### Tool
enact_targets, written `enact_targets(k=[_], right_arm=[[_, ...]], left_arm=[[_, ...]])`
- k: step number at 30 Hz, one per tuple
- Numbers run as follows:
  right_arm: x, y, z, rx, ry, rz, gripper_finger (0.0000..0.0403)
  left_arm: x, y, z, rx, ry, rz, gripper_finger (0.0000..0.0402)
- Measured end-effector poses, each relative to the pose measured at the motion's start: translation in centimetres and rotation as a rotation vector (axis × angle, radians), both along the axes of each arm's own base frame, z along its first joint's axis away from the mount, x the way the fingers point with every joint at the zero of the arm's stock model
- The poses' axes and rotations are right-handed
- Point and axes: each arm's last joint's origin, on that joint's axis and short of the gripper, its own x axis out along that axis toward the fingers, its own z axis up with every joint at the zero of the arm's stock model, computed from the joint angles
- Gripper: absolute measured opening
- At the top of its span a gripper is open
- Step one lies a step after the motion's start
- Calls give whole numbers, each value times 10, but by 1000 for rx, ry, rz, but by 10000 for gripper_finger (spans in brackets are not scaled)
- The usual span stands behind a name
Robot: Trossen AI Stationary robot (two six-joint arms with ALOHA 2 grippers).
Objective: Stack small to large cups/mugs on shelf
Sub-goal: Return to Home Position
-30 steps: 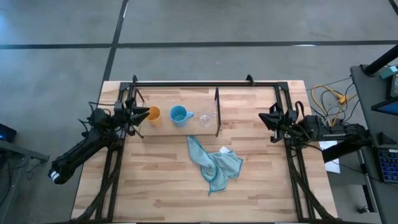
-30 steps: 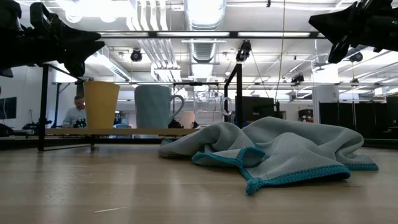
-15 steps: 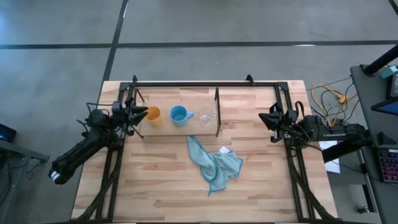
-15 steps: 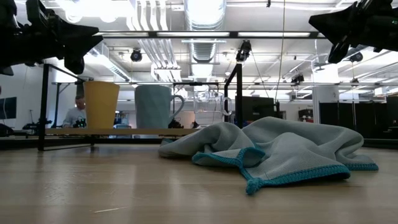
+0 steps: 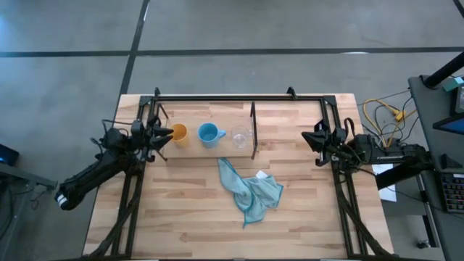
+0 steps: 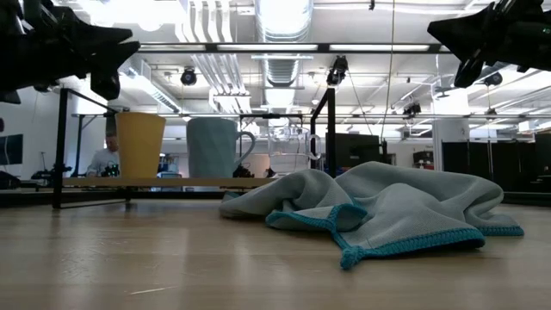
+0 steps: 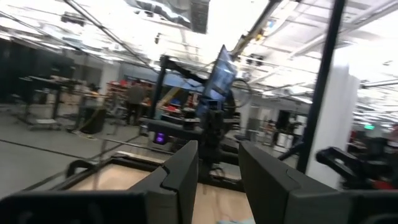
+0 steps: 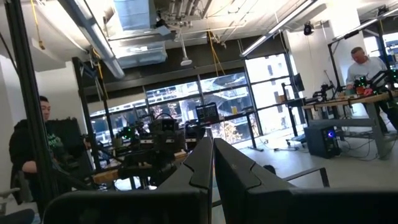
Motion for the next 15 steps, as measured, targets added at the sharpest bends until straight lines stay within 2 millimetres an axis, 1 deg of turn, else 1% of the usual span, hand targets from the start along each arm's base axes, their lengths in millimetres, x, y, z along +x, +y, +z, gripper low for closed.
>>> enact_targets(k=[10,15], right_arm=[[0,0,0,0,0,0,9],[0,0,0,0,0,0,9]], left_arm=[[6,-16,0,4,-5,-190,102],[7,-21,0,6,-6,-241,102]])
